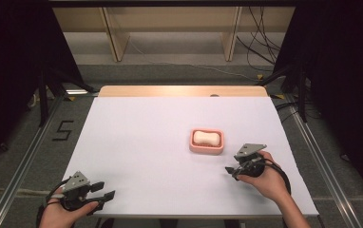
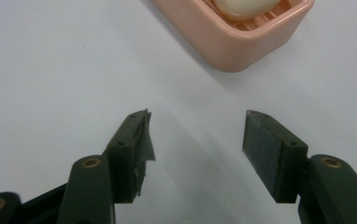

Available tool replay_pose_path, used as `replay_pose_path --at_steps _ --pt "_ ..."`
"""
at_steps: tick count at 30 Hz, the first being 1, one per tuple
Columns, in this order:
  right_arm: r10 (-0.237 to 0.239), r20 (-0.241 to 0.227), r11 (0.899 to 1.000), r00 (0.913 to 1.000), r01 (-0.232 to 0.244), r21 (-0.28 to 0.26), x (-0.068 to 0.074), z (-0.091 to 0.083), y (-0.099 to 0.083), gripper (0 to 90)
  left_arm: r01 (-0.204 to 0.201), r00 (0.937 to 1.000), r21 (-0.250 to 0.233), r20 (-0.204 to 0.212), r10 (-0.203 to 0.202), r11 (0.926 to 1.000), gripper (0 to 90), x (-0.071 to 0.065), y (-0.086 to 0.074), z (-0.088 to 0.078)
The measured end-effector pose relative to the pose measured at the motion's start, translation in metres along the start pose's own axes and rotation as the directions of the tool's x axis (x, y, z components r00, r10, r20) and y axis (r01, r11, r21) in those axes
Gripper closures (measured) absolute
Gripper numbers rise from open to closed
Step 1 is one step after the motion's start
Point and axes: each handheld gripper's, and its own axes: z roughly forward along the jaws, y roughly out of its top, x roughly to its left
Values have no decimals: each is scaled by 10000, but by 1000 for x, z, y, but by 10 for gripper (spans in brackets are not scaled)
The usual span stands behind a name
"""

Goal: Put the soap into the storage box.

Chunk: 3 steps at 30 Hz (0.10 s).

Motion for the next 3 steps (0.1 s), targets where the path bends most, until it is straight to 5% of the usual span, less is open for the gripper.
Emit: replay_pose_path --at_steps 3 --pt "122 -48 9999 9999 -121 93 1 -2 0 458 -18 10000 -27 -12 18 10000 415 0 0 0"
